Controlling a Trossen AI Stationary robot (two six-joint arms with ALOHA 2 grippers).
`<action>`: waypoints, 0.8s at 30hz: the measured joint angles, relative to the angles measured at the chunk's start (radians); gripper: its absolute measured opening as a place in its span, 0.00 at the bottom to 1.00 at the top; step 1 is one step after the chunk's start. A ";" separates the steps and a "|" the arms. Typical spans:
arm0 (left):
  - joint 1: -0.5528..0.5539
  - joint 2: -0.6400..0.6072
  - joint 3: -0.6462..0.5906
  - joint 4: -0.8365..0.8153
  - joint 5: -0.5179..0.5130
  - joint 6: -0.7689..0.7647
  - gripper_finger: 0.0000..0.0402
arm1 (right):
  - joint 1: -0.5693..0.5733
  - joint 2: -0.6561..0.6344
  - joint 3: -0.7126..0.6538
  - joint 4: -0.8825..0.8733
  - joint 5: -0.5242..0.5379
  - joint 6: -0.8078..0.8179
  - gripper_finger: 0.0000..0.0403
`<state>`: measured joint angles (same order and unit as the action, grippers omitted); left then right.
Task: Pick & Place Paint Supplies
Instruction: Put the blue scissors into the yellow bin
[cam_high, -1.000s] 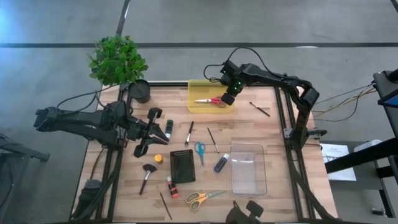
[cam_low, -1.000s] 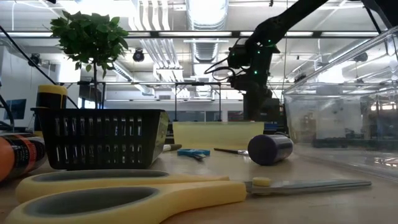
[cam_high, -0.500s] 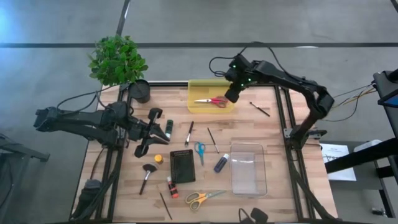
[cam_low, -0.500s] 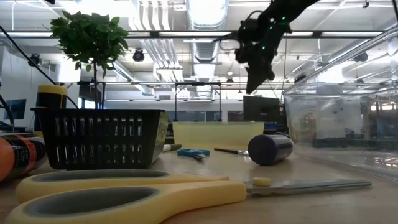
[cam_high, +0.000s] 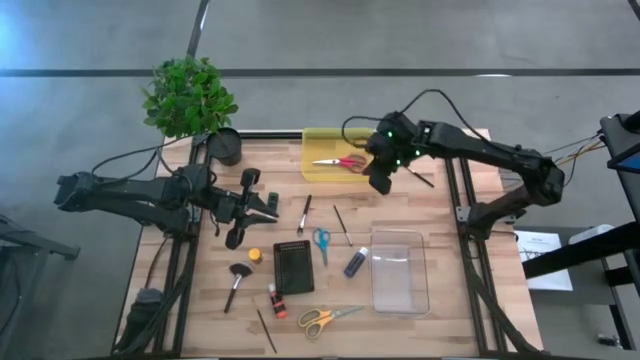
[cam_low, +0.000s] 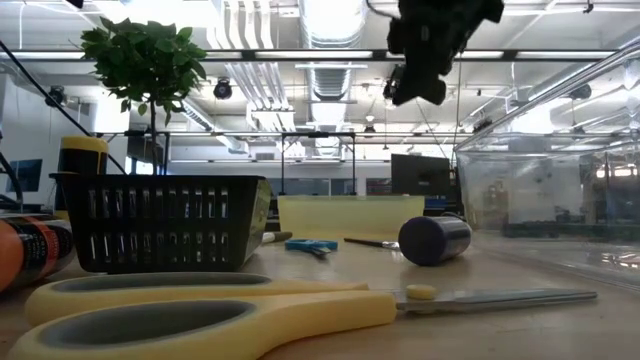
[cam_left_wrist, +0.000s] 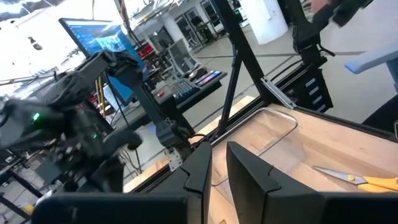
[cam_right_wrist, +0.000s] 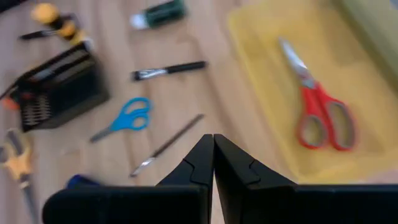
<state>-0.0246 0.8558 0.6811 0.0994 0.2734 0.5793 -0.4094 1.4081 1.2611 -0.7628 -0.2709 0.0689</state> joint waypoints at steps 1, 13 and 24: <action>0.000 0.000 0.000 0.000 -0.001 0.000 0.14 | 0.025 -0.008 -0.005 0.004 0.000 0.002 0.02; 0.000 0.000 0.000 0.000 -0.004 0.027 0.14 | 0.238 0.066 0.043 0.049 0.028 -0.098 0.02; 0.000 0.000 0.000 0.000 -0.005 0.037 0.14 | 0.239 0.267 0.158 0.033 0.061 -0.131 0.09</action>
<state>-0.0246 0.8555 0.6811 0.0997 0.2684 0.6167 -0.1699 1.6747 1.4187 -0.7299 -0.2094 -0.0621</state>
